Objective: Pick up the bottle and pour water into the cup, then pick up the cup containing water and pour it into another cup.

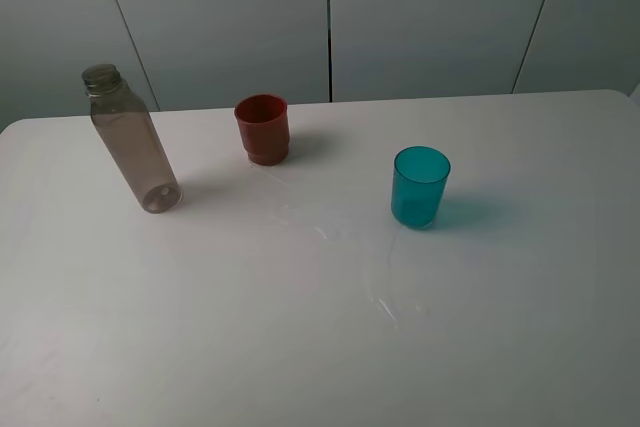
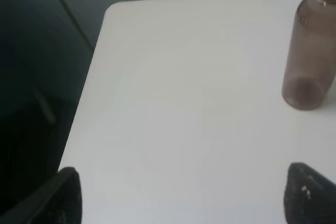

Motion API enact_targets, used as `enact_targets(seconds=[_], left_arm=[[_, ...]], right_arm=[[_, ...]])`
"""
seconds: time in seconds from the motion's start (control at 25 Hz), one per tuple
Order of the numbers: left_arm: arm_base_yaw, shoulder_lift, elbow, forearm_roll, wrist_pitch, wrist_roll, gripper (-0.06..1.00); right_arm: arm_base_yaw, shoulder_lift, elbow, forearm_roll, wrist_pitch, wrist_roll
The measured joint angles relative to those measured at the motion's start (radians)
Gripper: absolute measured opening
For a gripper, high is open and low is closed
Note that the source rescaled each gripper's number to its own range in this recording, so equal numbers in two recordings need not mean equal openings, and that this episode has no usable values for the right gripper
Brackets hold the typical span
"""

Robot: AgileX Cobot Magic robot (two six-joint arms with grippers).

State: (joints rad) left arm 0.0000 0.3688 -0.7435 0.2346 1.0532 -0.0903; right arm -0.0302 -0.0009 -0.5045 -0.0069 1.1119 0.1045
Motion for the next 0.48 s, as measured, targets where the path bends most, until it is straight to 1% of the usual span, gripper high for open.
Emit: enact_targets(seconds=[0.12, 0.16, 0.28, 0.36, 0.48], left_arm=[[0.015, -0.170, 0.001, -0.120, 0.073, 0.069, 0.94], [0.017, -0.225, 0.001, -0.144, 0.084, 0.085, 0.94], [0.017, -0.347, 0.003, -0.177, 0.088, 0.131, 0.94], [0.017, -0.366, 0.007, -0.197, 0.086, 0.140, 0.94], [0.019, -0.367, 0.054, -0.259, 0.081, 0.142, 0.94]], right_arm=[[0.000, 0.000, 0.000, 0.000, 0.000, 0.000], [0.000, 0.000, 0.000, 0.000, 0.000, 0.000], [0.000, 0.000, 0.000, 0.000, 0.000, 0.000], [0.000, 0.000, 0.000, 0.000, 0.000, 0.000], [0.000, 0.000, 0.000, 0.000, 0.000, 0.000]])
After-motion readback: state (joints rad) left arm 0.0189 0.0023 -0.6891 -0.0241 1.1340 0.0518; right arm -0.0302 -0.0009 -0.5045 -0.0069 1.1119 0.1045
